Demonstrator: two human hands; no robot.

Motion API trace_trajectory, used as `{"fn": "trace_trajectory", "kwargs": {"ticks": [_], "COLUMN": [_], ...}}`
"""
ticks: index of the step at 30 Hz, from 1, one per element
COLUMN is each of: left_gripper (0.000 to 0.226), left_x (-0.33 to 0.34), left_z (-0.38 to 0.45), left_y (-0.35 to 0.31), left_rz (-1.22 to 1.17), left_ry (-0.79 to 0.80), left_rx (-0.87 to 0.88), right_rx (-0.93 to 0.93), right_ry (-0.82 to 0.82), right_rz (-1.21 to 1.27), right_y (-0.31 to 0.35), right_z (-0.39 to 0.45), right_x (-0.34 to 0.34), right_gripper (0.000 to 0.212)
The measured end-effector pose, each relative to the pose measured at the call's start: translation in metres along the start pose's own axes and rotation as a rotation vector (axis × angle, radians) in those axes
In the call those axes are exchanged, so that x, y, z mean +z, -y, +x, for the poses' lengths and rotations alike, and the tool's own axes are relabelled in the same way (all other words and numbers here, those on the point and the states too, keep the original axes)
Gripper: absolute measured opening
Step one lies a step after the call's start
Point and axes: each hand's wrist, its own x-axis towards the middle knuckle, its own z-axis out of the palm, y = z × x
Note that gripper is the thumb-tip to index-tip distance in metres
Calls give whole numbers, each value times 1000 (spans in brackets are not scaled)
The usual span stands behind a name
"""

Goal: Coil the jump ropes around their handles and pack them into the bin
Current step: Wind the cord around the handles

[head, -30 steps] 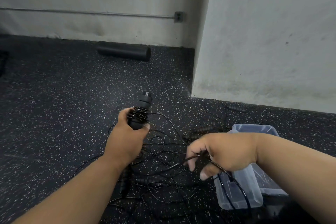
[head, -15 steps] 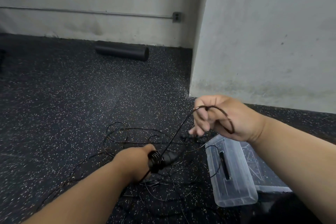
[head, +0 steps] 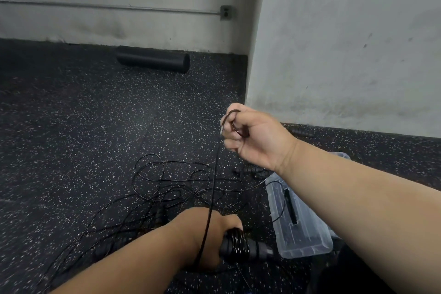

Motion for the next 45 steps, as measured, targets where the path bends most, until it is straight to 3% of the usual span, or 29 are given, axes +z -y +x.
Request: {"fn": "trace_trajectory", "kwargs": {"ticks": [6, 11, 17, 20, 23, 25, 32, 35, 40, 45], "left_gripper": [55, 48, 46, 44, 53, 55, 51, 57, 72, 84], "left_x": [4, 0, 7, 14, 12, 9, -18, -21, -9, -7], "left_z": [7, 14, 12, 9, 5, 1, -25, -30, -23, -21], "left_y": [12, 20, 25, 3, -10, -13, -18, -13, 4, 2], "left_rz": [-145, -114, -88, -111, -77, -93, -230, -373, -749, -825], "left_ry": [166, 134, 71, 57, -73, -150, -502, -646, -923, -1022], "left_rx": [-201, -309, -238, -27, 123, 181, 264, 289, 289, 298], "right_rx": [84, 155, 190, 168, 155, 152, 142, 140, 154, 394], "right_ry": [23, 58, 99, 20, -89, -127, -304, -317, -345, -326], "right_rz": [194, 286, 280, 253, 45, -94, -160, -158, -120, -286], "right_y": [-9, -11, -24, -29, -30, -28, -25, -26, -33, -62], "right_z": [0, -3, -2, 12, 26, 34, 45, 48, 48, 52], "right_x": [38, 55, 65, 51, 20, -6, -59, -68, -81, -86], "right_gripper": [31, 27, 28, 24, 17, 24, 36, 35, 15, 42]}}
